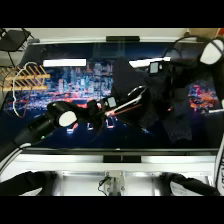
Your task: Fold the shirts.
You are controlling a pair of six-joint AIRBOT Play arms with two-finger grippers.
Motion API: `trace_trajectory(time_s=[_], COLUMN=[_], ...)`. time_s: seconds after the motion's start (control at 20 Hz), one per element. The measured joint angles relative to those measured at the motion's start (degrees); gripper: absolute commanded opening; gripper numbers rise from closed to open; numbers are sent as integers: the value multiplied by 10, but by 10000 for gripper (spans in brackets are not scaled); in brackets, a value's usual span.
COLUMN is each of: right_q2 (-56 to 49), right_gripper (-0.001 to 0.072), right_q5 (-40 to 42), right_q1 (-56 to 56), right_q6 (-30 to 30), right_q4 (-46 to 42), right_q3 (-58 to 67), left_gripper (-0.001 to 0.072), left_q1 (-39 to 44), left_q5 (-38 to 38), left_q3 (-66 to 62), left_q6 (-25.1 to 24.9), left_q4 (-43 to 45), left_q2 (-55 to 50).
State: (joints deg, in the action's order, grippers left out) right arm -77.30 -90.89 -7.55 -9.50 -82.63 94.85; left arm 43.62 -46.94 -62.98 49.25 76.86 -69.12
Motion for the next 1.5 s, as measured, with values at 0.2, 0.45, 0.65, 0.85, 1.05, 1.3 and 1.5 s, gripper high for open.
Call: trace_trajectory(time_s=[0.2, 0.45, 0.65, 0.85, 1.05, 1.3, 1.5], right_q2=[-10, 9, 38, 66, 93, 107, 110], right_gripper=[97, 96, 94, 94, 94, 95, 95], right_q5=[-32, -54, -57, -61, -63, -73, -77], right_q1=[0, 0, 0, 0, 0, 0, 0], right_q6=[-7, -45, -76, -119, -172, -221, -242], right_q4=[22, 39, 42, 55, 67, 79, 84], right_q3=[0, 0, 0, 0, 0, 0, 0], left_gripper=[308, 650, 674, 667, 491, 562, 562], left_q1=[-13, -66, -153, -252, -320, -274, -196], left_q5=[12, 16, -20, -67, -94, 37, 148], left_q3=[0, -10, -19, -22, 24, 139, 168], left_q6=[-6, 8, 31, 84, 209, 229, 160], left_q4=[-4, -6, -4, -4, -60, -359, -585], left_q2=[1, 10, 55, 106, 119, 82, 27])
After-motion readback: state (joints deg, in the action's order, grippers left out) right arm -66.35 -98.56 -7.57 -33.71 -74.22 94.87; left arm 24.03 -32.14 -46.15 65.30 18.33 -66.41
